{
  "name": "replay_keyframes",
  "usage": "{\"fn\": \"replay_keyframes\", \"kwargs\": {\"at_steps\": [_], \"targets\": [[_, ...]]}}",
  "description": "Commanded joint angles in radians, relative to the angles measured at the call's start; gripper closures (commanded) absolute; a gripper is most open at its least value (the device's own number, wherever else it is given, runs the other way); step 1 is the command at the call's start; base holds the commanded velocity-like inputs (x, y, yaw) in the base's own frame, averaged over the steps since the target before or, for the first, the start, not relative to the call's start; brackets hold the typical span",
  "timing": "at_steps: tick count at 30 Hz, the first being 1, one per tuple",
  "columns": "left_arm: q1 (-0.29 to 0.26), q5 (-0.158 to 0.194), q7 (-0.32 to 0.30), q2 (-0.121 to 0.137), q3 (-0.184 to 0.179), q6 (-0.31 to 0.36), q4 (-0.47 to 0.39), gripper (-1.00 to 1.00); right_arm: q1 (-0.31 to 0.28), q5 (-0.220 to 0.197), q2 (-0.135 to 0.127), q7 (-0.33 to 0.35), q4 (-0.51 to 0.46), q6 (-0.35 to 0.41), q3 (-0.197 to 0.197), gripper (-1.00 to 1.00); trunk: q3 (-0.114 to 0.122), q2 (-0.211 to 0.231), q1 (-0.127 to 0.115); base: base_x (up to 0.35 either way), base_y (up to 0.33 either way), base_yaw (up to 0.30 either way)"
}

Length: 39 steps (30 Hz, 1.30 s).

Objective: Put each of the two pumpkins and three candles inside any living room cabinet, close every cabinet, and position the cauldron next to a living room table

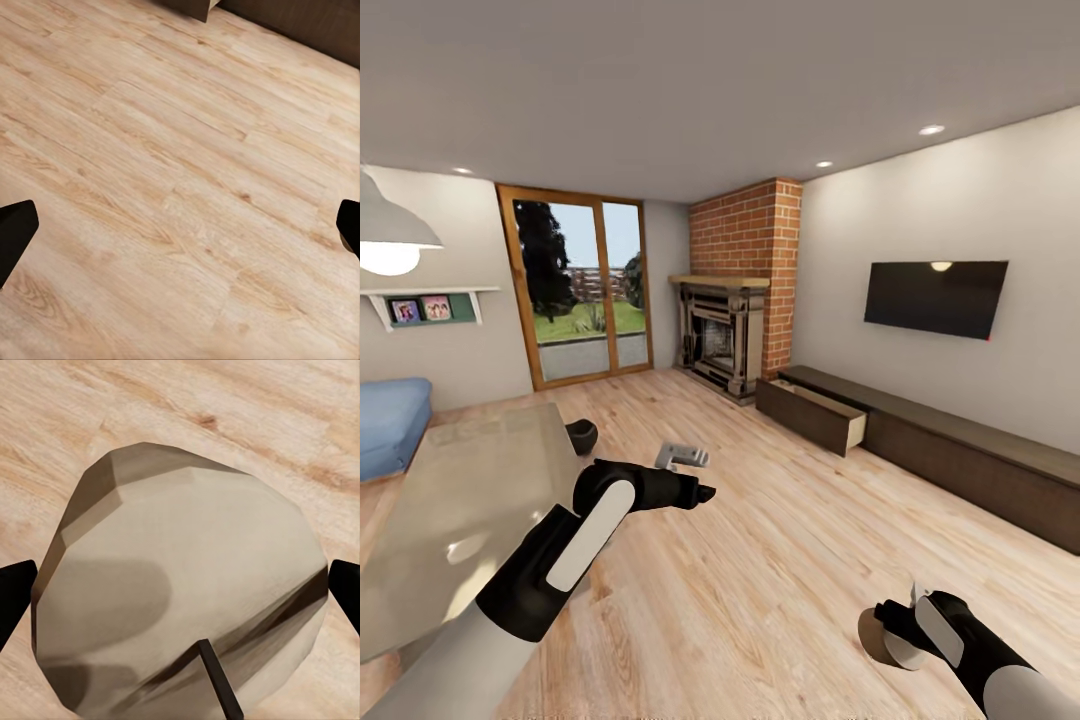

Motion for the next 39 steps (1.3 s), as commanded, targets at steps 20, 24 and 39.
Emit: {"fn": "replay_keyframes", "kwargs": {"at_steps": [20, 24, 39], "targets": [[-0.001, 0.009, 0.01, 0.001, -0.003, 0.001, 0.0, -1.0, -0.001, -0.01, -0.001, -0.009, -0.002, 0.003, 0.008, 1.0, -0.035, -0.001, 0.0, 0.0, 0.0, 0.0], [-0.001, 0.009, 0.01, 0.001, -0.003, 0.001, 0.0, -1.0, -0.001, -0.011, -0.001, -0.009, -0.002, 0.003, 0.008, 1.0, -0.041, -0.001, 0.0, 0.0, 0.0, 0.0], [-0.001, 0.009, 0.01, 0.001, -0.003, 0.001, -0.001, -1.0, -0.001, -0.009, -0.001, -0.003, -0.004, 0.091, 0.007, 1.0, -0.066, -0.001, 0.0, 0.0, 0.0, 0.0]]}}
